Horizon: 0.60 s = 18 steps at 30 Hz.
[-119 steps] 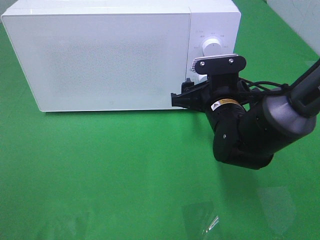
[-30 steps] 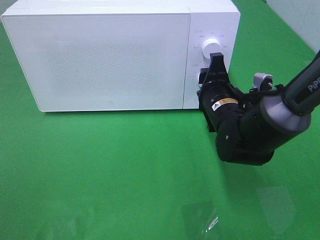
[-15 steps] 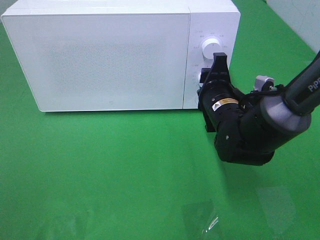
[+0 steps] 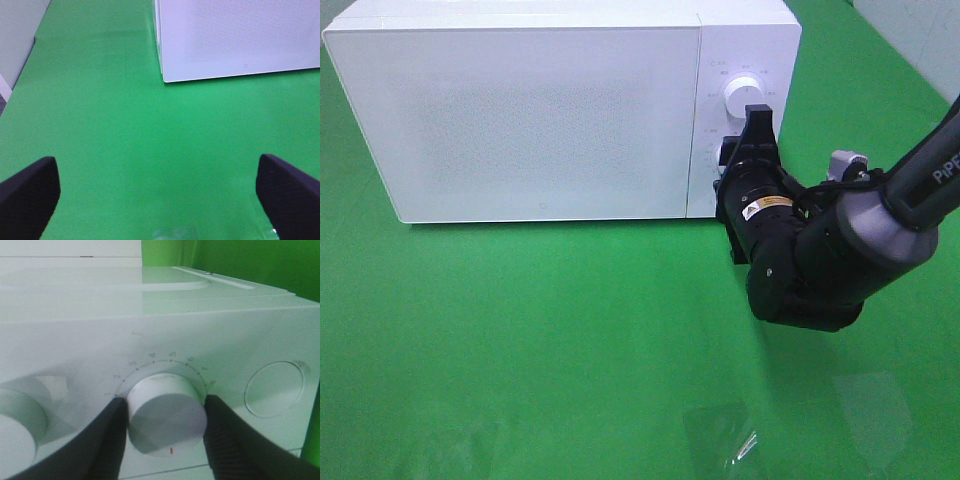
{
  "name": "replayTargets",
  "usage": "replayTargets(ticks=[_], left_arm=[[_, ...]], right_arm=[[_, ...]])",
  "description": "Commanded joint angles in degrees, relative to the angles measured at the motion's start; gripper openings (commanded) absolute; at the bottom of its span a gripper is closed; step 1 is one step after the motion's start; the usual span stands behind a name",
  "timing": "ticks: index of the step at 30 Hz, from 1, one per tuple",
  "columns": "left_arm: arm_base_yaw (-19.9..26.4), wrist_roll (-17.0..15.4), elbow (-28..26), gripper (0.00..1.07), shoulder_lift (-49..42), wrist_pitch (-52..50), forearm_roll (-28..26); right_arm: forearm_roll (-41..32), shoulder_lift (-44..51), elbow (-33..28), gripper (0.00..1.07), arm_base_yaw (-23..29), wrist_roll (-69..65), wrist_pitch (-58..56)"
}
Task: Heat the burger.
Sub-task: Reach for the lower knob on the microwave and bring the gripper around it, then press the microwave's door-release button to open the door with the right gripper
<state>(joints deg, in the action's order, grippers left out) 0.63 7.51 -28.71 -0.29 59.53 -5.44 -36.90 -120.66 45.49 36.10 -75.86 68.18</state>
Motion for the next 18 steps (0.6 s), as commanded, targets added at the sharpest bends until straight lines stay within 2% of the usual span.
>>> replayTargets(ticks=[1, 3, 7, 15, 17, 18], left_arm=[[0.1, 0.1, 0.2, 1.0, -1.4, -0.1, -0.3], [0.1, 0.1, 0.2, 1.0, -1.4, -0.1, -0.2], [0.1, 0.1, 0.2, 1.0, -1.4, -0.1, -0.1], [0.1, 0.1, 0.2, 1.0, -1.4, -0.1, -0.1], [0.1, 0.1, 0.2, 1.0, -1.4, -0.1, -0.1], [0.1, 0.1, 0.2, 1.0, -1.4, -0.1, -0.1]], right_arm=[[1.6, 1.2, 1.8, 0.54, 0.0, 3.2, 7.0], [-0.1, 2.5, 0.7, 0.64, 0.0, 7.6, 7.0], [0.3, 3.8, -2.3, 0.71, 0.0, 10.2, 6.6], [5.0, 7.6, -9.0, 0.72, 0.0, 16.7, 3.6], [5.3, 9.8, -10.8, 0.72, 0.0, 21.0, 0.5], [5.3, 12.1, -12.0, 0.72, 0.0, 27.5, -2.9]])
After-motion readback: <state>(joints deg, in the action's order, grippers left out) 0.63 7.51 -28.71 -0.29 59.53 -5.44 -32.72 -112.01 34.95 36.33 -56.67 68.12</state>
